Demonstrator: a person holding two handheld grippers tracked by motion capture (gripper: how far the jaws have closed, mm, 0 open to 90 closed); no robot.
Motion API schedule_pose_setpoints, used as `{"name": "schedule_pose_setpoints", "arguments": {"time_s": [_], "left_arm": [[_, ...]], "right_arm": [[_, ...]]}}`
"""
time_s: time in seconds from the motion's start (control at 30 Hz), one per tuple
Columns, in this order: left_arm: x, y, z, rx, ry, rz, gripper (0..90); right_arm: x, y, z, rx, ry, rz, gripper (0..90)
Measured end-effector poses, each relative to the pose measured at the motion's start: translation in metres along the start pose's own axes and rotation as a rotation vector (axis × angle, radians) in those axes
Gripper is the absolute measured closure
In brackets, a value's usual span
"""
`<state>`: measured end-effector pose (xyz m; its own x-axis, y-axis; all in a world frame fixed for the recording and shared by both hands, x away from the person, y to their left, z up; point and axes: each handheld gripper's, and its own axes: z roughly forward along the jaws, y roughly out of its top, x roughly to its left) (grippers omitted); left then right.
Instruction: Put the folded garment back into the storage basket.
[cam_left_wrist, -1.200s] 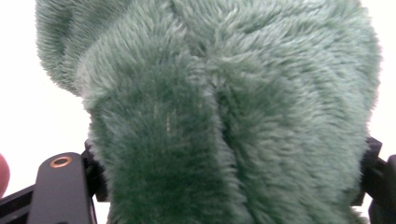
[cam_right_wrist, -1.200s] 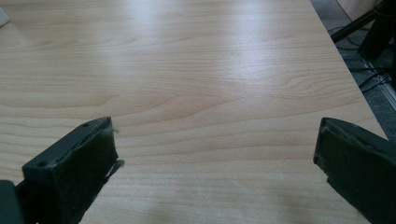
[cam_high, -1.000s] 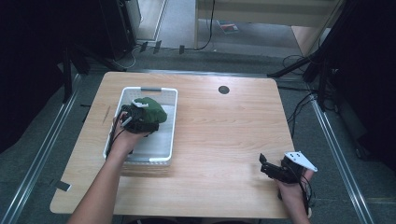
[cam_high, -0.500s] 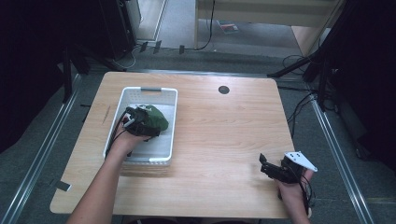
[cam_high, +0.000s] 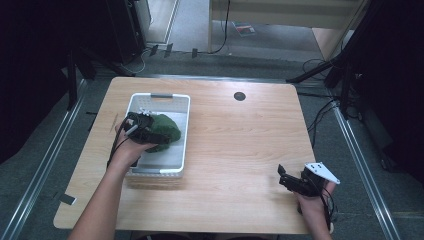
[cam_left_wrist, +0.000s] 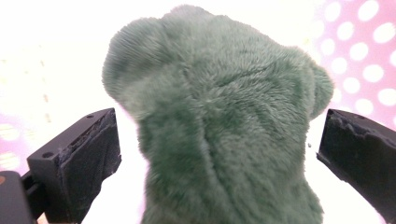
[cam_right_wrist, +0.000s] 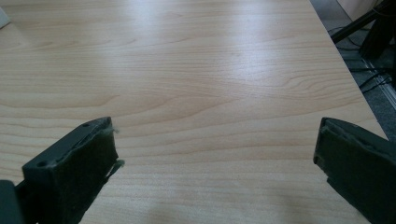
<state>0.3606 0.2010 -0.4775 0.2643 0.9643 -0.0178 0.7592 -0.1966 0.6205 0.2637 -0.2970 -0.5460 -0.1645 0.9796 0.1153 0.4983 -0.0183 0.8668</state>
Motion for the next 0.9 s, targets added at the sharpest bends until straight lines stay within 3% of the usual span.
{"name": "schedule_pose_setpoints", "arguments": {"time_s": [0.17, 0.37, 0.43, 0.73, 0.8, 0.9], "left_arm": [[0.008, -0.002, -0.03, -0.092, 0.003, -0.018, 0.0], [0.014, -0.009, -0.054, -0.157, -0.002, -0.029, 0.0], [0.018, -0.015, -0.069, -0.214, -0.009, -0.04, 0.0], [0.03, -0.032, -0.1, -0.293, 0.001, -0.068, 0.0], [0.034, -0.042, -0.11, -0.327, 0.009, -0.088, 0.0], [0.036, -0.053, -0.116, -0.338, 0.011, -0.092, 0.0]], "right_arm": [[0.0, 0.0, 0.0, -0.001, -0.002, 0.0, 0.0], [0.0, 0.0, -0.001, -0.008, -0.005, -0.002, 0.0], [0.0, 0.0, -0.001, -0.011, -0.007, -0.003, 0.0], [0.001, -0.001, -0.001, -0.015, -0.015, -0.006, 0.0], [0.001, 0.0, -0.001, -0.011, -0.015, -0.011, 0.0], [0.002, 0.0, 0.0, -0.006, -0.018, -0.015, 0.0]]}}
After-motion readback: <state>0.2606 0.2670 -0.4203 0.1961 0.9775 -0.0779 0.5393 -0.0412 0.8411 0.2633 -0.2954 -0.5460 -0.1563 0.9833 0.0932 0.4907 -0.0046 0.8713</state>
